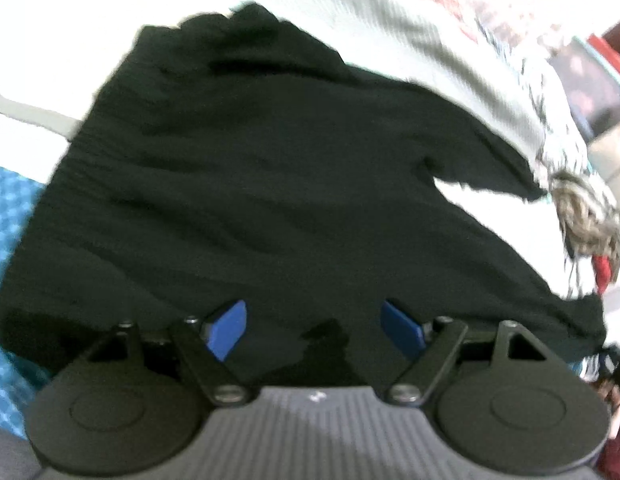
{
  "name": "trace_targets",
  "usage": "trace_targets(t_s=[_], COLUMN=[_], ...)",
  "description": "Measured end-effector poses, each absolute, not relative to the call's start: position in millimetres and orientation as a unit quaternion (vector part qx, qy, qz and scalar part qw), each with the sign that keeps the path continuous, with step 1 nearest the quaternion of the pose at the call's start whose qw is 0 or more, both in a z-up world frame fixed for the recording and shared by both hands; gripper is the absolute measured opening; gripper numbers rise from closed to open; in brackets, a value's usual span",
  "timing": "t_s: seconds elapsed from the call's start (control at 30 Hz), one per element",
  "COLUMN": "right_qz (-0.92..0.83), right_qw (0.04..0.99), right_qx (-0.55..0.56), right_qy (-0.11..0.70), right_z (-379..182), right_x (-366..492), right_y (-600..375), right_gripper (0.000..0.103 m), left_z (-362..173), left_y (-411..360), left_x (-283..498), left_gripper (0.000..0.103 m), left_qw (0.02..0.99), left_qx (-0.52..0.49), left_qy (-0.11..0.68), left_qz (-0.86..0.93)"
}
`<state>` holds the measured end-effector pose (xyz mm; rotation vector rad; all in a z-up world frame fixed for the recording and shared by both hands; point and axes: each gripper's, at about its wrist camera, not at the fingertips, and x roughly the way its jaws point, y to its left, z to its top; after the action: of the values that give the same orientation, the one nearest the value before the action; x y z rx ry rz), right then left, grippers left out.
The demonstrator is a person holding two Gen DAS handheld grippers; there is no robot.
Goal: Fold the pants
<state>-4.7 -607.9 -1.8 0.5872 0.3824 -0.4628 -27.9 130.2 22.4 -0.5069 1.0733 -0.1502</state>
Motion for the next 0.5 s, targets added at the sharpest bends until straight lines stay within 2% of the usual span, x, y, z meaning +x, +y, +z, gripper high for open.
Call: trace_targets(t_s=[0.03, 0.1, 0.2, 0.3, 0.5], right_qz=[-0.240, -0.292, -0.350, -0.313, -0.143], right_qw=[0.910, 0.899, 0.891, 0.917, 0.949], right_qx=[0.281, 0.282, 0.265, 0.222, 0.239], right_qy=[0.189, 0.166, 0.119, 0.106, 0.147], right_z=[-1.6, 3.9, 19.5, 50.6, 108.0], right_x=[-8.6, -24.9, -45.1, -35.4, 63.5], right_y=[-606.3, -604.3, -595.2, -576.8, -549.8], right_gripper=[0.030, 0.044, 0.041, 0.041, 0.042], left_z=[25.9, 37.7, 57.2, 77.2, 87.9], left_y=[137.2, 157.3, 182.2, 191.9, 141.4], left_x=[-27.7, -25.8, -11.4, 24.0, 106.7], left_gripper=[0.078, 0.078, 0.080, 0.082, 0.095], left_qw=[0.830, 0.843, 0.869, 0.894, 0.934], left_qx=[-0.243, -0.245, -0.213, -0.133, 0.091], left_qy=[0.497, 0.477, 0.446, 0.426, 0.346], left_qz=[-0.063, -0.046, -0.007, 0.036, 0.021])
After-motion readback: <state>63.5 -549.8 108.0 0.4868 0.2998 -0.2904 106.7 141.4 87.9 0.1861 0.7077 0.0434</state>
